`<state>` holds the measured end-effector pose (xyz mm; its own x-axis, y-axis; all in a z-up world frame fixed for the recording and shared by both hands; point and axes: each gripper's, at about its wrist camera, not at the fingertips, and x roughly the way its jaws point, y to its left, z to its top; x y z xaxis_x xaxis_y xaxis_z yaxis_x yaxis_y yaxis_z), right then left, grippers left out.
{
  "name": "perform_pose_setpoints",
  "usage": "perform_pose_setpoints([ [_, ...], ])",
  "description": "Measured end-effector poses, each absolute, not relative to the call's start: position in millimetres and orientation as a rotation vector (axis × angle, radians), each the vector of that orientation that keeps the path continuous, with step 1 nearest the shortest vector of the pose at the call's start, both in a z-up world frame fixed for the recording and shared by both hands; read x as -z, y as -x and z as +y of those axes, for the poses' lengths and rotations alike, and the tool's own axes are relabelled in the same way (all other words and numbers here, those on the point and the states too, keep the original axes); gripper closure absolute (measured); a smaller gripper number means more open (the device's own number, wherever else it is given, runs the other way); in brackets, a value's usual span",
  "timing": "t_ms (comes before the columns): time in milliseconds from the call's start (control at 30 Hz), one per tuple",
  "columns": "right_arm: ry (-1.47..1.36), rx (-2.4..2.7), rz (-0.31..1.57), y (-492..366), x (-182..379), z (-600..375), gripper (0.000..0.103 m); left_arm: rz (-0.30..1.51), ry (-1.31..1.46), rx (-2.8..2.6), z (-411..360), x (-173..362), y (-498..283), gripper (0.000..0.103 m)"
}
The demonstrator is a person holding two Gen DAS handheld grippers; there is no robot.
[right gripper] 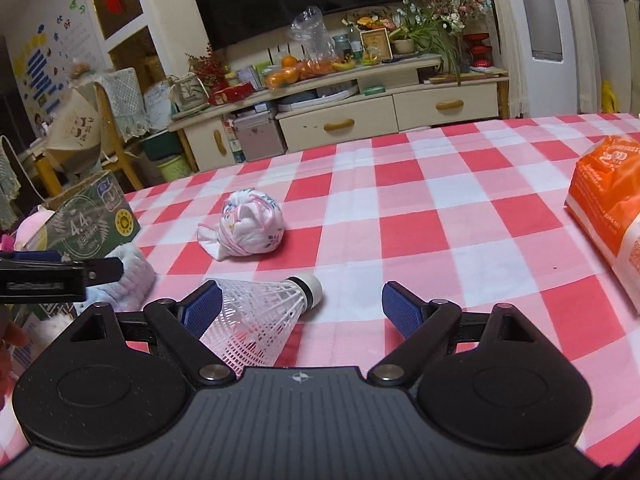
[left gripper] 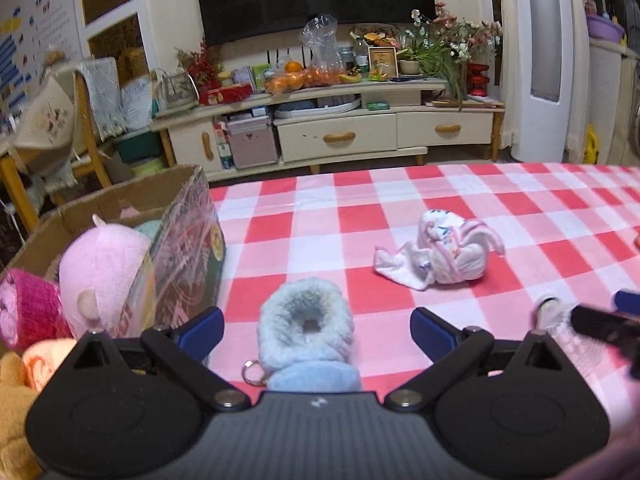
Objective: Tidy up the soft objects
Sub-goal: 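Grasp the pale blue fluffy slipper with the left gripper while the right reaches for the white shuttlecock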
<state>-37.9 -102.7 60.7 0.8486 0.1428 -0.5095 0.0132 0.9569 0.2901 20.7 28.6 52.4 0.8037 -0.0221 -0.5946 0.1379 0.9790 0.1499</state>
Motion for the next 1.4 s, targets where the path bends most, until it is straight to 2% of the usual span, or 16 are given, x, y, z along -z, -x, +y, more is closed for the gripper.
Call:
perform_pose_setpoints([
  [167,-0.351,-0.064,0.515,42.7,-64.9,-110.1,0.0,0.652,-0.217,0.078,21.7,-43.7,-26.6,0.007],
  [267,-0.37,-0.086,0.54,39.3,-59.6,-104.9,0.0,0.641,-0.255,0.072,17.3,-40.6,-27.6,0.008],
  [400,-0.344,-0.107,0.573,32.1,-52.3,-91.9,0.0,0.654,-0.267,0.057,17.3,-35.7,-32.3,0.015],
  [700,-0.324,-0.168,0.615,11.1,-40.0,-86.2,0.0,0.718,-0.25,0.021,23.4,-23.2,-47.6,0.019],
  [867,-0.314,-0.184,0.604,2.9,-39.8,-86.9,0.0,0.758,-0.208,0.022,26.3,-19.1,-51.2,0.032],
  [1033,-0.331,-0.192,0.6,-4.7,-39.3,-89.2,0.0,0.766,-0.178,0.053,24.4,-20.8,-50.0,0.054],
  [1300,-0.26,-0.172,0.609,-11.5,-39.9,-85.4,0.0,0.775,-0.134,0.099,22.5,-23.5,-44.5,0.066],
  [1367,-0.229,-0.164,0.613,-11.4,-40.4,-84.7,0.014,0.775,-0.121,0.114,22.1,-24.3,-43.4,0.068],
  [1400,-0.217,-0.164,0.615,-11.5,-40.7,-84.9,0.016,0.777,-0.11,0.123,21.9,-24.7,-42.5,0.069],
])
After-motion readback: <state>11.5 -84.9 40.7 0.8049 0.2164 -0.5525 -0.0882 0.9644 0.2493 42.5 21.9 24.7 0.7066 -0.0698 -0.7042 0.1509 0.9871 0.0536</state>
